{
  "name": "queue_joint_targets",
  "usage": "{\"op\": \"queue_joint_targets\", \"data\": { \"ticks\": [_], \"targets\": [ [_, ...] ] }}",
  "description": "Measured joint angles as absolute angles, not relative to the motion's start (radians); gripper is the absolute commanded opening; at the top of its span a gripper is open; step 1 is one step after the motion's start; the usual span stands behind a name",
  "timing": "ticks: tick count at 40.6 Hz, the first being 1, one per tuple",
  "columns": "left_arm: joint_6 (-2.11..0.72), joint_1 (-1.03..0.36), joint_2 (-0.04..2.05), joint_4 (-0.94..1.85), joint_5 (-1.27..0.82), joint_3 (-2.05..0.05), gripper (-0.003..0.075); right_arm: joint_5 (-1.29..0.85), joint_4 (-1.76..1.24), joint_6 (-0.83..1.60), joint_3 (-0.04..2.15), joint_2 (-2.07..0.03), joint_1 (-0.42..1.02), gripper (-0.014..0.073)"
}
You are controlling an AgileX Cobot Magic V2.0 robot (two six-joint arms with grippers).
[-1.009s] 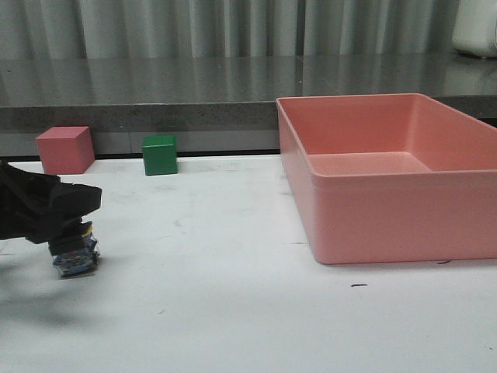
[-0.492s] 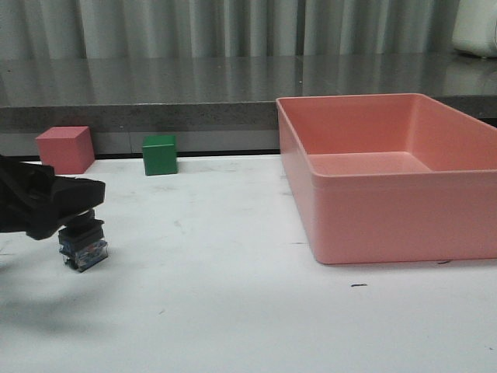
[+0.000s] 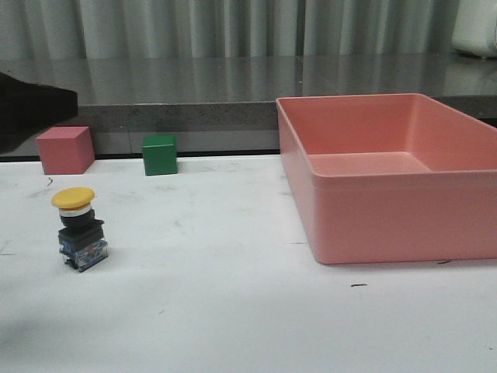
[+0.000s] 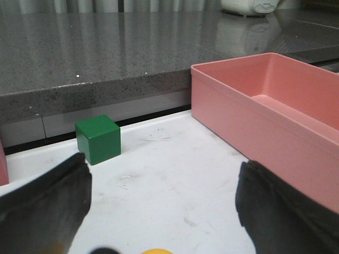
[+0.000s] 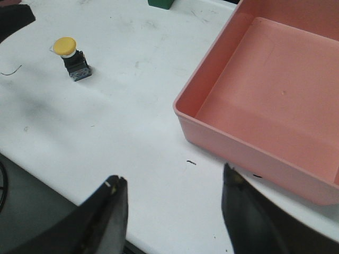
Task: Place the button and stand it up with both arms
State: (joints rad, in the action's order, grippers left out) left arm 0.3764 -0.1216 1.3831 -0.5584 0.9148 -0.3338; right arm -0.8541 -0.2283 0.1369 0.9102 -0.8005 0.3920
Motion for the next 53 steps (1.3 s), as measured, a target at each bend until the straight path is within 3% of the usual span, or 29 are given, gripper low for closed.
{"op": "queue_joint_targets", "data": {
  "ticks": [7,16,21,27,33,46,53],
  "targets": [
    [0.561,-0.122,1.172,-0.629,0.609,-0.368,0.0547,-0.854,-0.228,0.137,0.91,-0.801,0.392,0.0423],
    [0.773,-0.204,0.953,-0.729,0.038,-0.512,0.0547,-0.854,-0.228,0.137,0.91,-0.801,0.392,0.0423],
    [0.738,-0.299,0.904,-0.712,-0.287,-0.595,0.0547,-0.854,-0.228,0.137,0.91,-0.801,0.392,0.0423],
    [0.496,-0.4,0.902,-0.512,-0.557,-0.681,0.0547,-0.854,-0.228,0.137,0.91,-0.801,0.392,0.0423],
    [0.276,-0.441,0.897,-0.321,-0.694,-0.747,0.0547,-0.854,-0.228,0.137,0.91,-0.801,0.392,0.0423],
    [0.201,-0.429,0.734,-0.198,-0.782,-0.751,0.0547,-0.854,-0.228,0.137,0.91,-0.801,0.392,0.0423],
    [0.047,-0.429,0.663,0.0,-0.84,-0.753,0.0547,-0.854,-0.228,0.137,0.91,-0.801,0.392,0.0423]
  ]
}}
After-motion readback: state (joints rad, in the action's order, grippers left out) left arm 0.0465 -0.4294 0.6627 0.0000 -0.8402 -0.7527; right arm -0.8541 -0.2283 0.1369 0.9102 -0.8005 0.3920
